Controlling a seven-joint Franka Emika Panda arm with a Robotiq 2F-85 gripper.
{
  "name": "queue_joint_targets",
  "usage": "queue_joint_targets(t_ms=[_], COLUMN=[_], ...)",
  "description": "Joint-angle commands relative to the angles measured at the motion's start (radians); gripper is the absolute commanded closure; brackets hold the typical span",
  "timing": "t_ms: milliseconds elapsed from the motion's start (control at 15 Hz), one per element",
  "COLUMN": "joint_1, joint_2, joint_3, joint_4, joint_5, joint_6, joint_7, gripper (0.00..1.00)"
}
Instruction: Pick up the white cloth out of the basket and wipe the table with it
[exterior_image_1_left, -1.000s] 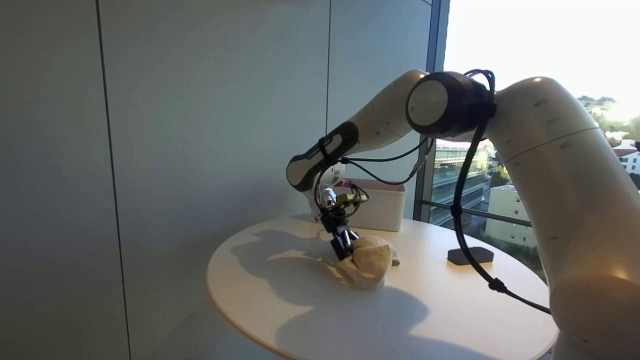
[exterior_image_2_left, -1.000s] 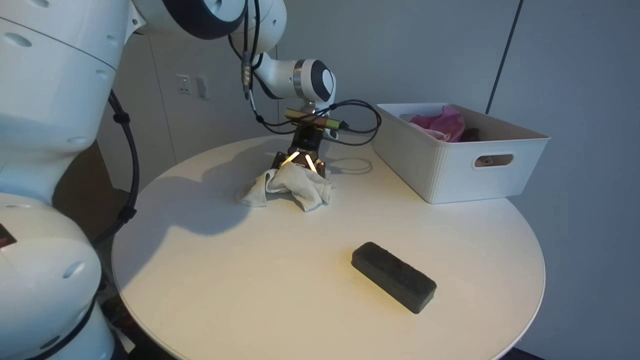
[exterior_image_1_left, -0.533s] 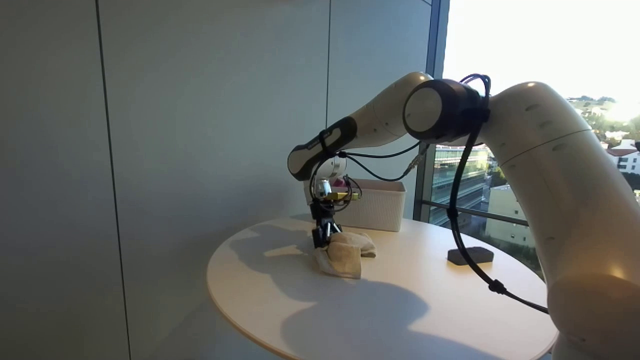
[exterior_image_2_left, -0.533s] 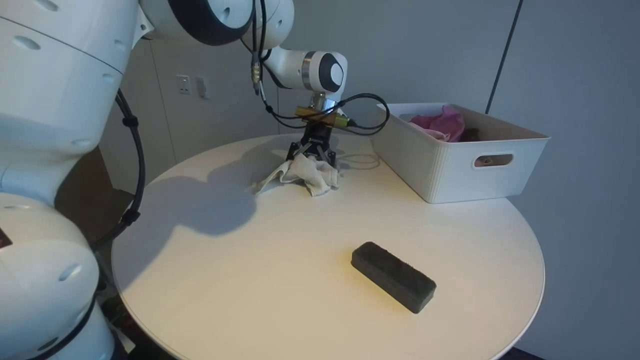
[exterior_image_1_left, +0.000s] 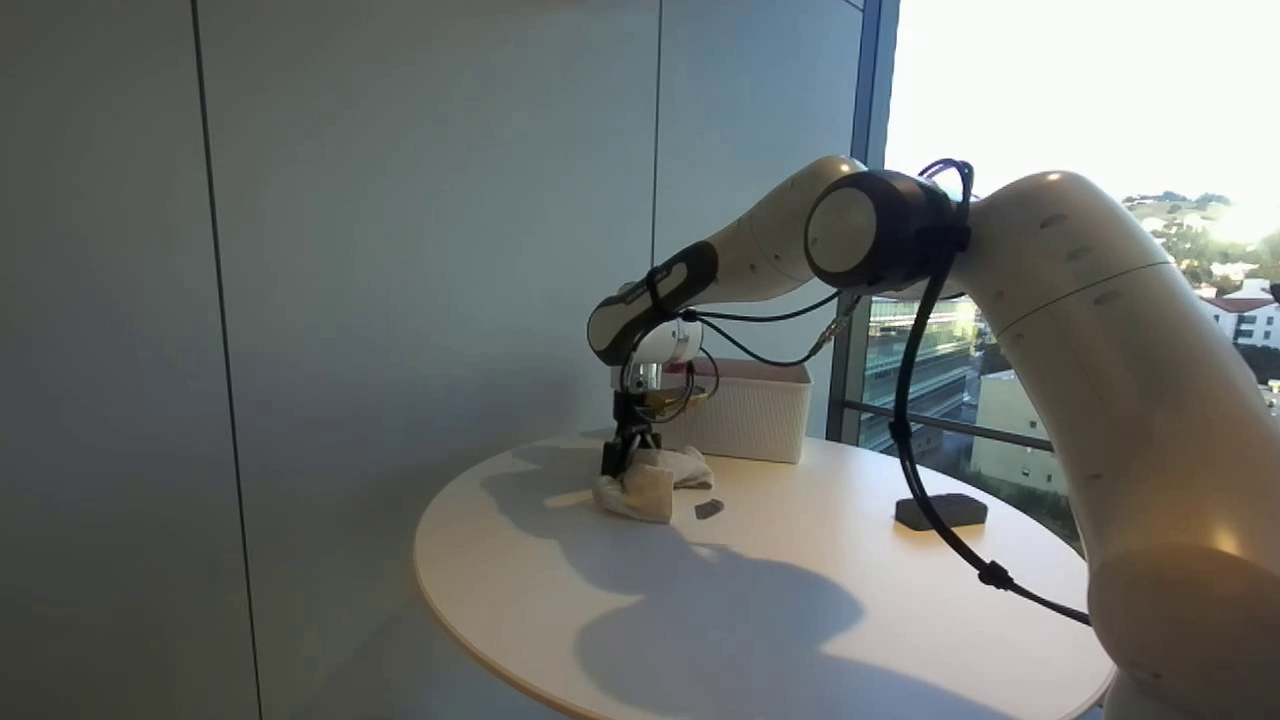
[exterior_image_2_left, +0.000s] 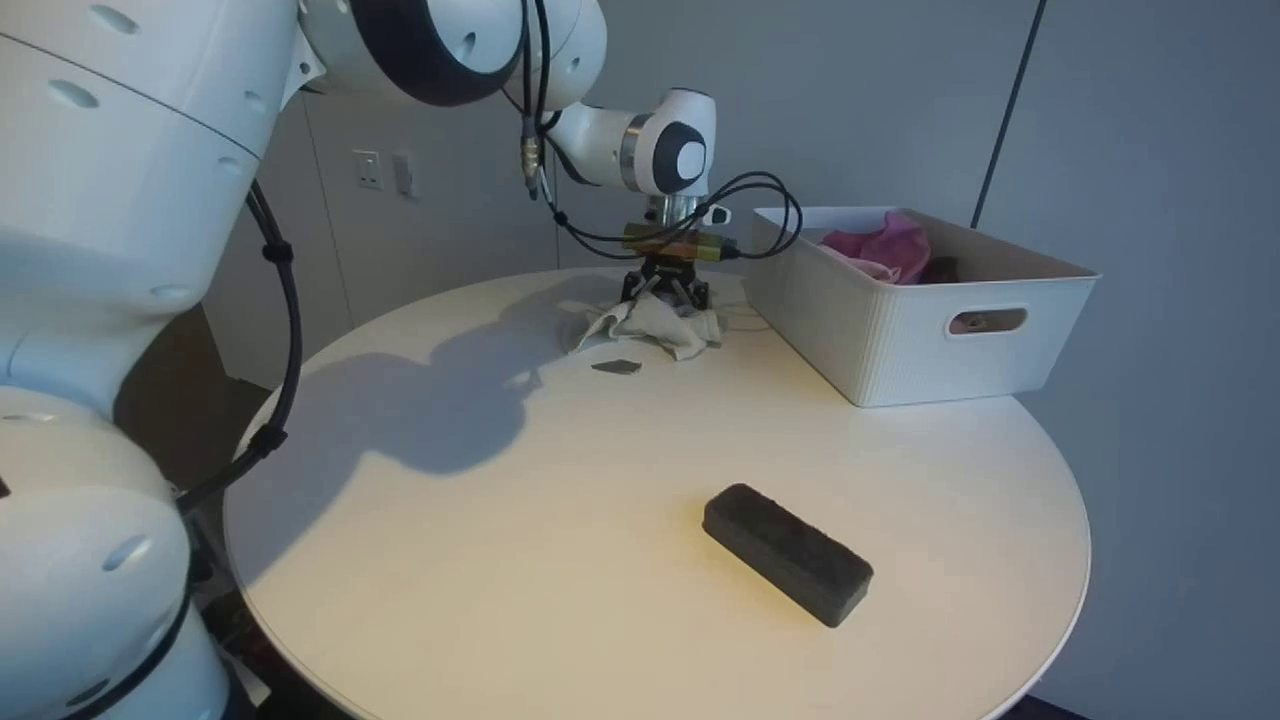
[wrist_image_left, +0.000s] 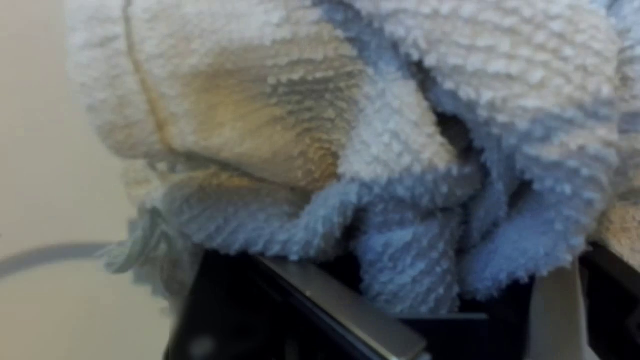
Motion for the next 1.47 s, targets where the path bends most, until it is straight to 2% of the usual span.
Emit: queue_joint_targets(t_ms=[0,200,333,533,867,1133,1267,1333,1400], joint_1=[-0.056,-0.093,-0.112,-0.123,-0.106,-0.103,-0.098,-0.095,-0.092], joint_2=[-0.052,-0.106,-0.167,-0.276,-0.430,-0.529,-0.566,-0.587,-0.562], joint_3=[-0.002,0.023,0.030,0.005,-0.083,-0.143,-0.171,-0.183,-0.191], joint_4=[-0.171,-0.340,-0.432,-0.548,-0.736,-0.858,-0.911,-0.946,-0.758], joint_5=[0.103,0.236,0.292,0.321,0.271,0.252,0.212,0.164,0.136], joint_6=[0.254,0.424,0.436,0.330,0.184,0.067,0.019,0.041,-0.103], joint_7=[-0.014,-0.041,-0.074,-0.070,-0.049,-0.107,-0.131,-0.121,-0.097], gripper=[0.87,0.87,0.87,0.87,0.88,0.88,0.87,0.87,0.87])
